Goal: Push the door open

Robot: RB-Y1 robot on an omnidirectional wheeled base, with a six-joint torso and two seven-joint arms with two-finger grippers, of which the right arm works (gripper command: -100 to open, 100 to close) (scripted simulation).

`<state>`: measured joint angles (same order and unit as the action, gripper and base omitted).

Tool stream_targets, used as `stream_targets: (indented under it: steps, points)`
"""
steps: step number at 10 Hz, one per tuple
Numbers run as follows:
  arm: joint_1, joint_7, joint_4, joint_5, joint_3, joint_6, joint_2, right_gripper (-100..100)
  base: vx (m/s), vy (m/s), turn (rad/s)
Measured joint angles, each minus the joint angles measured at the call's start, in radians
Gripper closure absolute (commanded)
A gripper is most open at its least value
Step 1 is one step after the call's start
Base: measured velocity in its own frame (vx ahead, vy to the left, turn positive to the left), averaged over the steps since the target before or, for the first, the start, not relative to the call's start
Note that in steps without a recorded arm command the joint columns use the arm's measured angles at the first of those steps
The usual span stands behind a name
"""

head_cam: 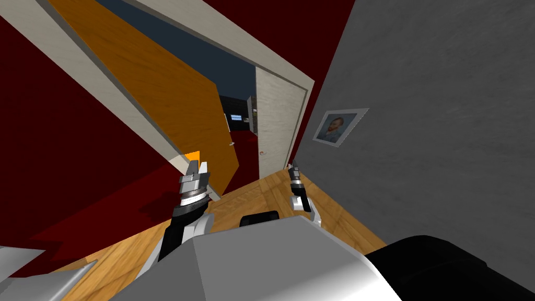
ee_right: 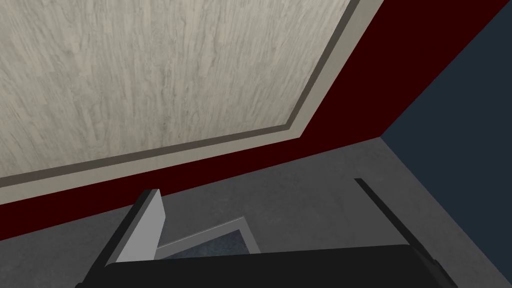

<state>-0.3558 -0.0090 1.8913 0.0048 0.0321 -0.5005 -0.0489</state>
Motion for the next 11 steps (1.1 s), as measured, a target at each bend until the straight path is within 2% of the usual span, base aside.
stream_targets:
  steps: [2, 4, 6, 9, 11]
  points:
    - [0.028, -0.001, -0.059, -0.002, -0.008, -0.012, -0.004, -100, 0.079, -0.022, 0.056]
    - [0.042, -0.003, -0.100, -0.004, -0.013, -0.020, -0.007, -100, 0.062, -0.019, 0.063]
    - [0.075, -0.005, -0.169, -0.008, -0.020, -0.039, -0.013, -100, 0.086, -0.011, 0.068]
    - [0.092, -0.009, -0.228, -0.011, -0.027, -0.047, -0.018, -100, 0.044, -0.012, 0.042]
    - [0.116, -0.012, -0.290, -0.014, -0.033, -0.066, -0.022, -100, 0.070, -0.020, 0.063]
